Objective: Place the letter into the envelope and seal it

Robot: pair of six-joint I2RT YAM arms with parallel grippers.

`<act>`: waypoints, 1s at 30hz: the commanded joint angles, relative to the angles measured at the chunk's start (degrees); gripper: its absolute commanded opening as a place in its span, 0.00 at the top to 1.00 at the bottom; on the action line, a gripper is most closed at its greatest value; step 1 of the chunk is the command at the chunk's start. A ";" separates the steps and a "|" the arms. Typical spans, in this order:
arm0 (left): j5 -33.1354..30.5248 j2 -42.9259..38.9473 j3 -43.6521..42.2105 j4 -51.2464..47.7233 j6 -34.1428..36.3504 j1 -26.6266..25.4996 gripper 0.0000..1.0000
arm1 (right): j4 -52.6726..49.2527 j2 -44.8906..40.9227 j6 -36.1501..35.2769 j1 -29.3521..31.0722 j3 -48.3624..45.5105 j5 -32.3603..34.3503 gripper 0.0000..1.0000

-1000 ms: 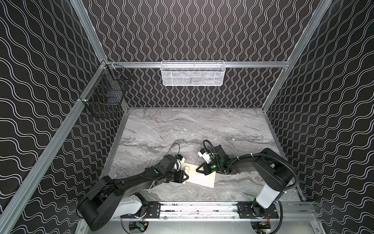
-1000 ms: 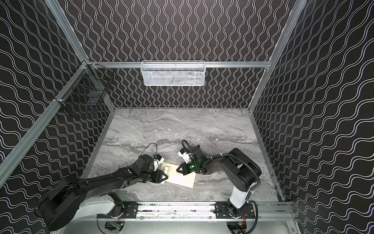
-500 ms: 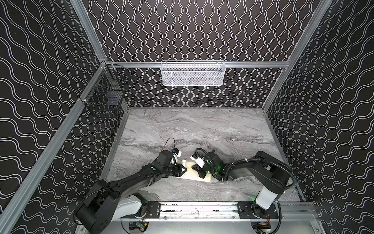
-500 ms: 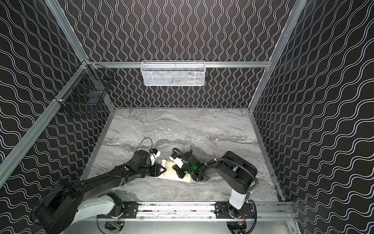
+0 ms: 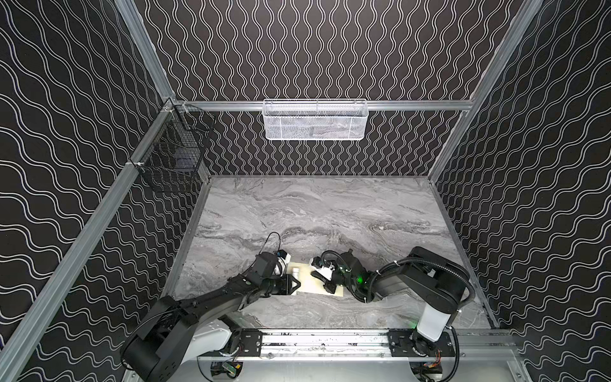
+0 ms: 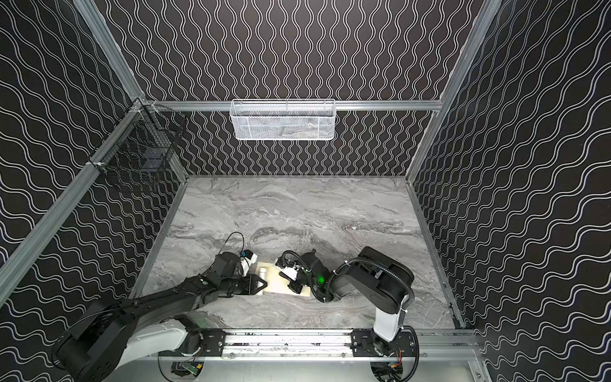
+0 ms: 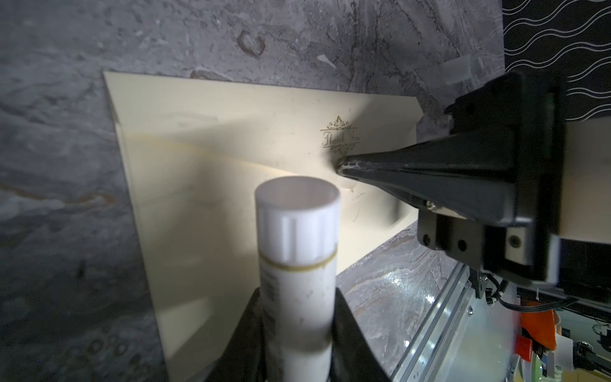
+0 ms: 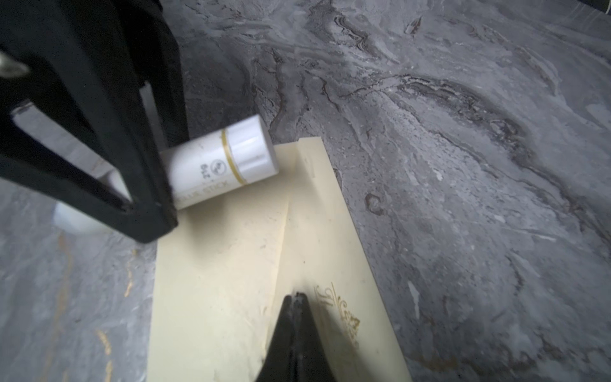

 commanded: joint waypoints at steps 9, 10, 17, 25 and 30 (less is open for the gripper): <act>-0.52 1.13 0.75 0.67 0.08 0.22 1.00 | 12.36 7.69 5.38 1.19 -6.15 3.80 1.00; -0.71 1.27 0.89 0.65 0.02 0.24 1.00 | 13.59 8.08 6.24 1.20 -6.54 3.68 1.00; -1.66 1.33 1.45 -0.05 -0.14 0.27 1.00 | 3.35 -4.32 5.92 1.24 -3.86 3.58 1.00; -2.04 2.54 2.77 0.81 -0.15 0.34 1.00 | 3.24 -5.70 8.72 1.31 -2.64 7.18 1.00; -2.04 4.82 3.35 1.27 -0.75 0.35 1.00 | 6.03 0.67 10.96 1.65 -2.64 8.72 1.00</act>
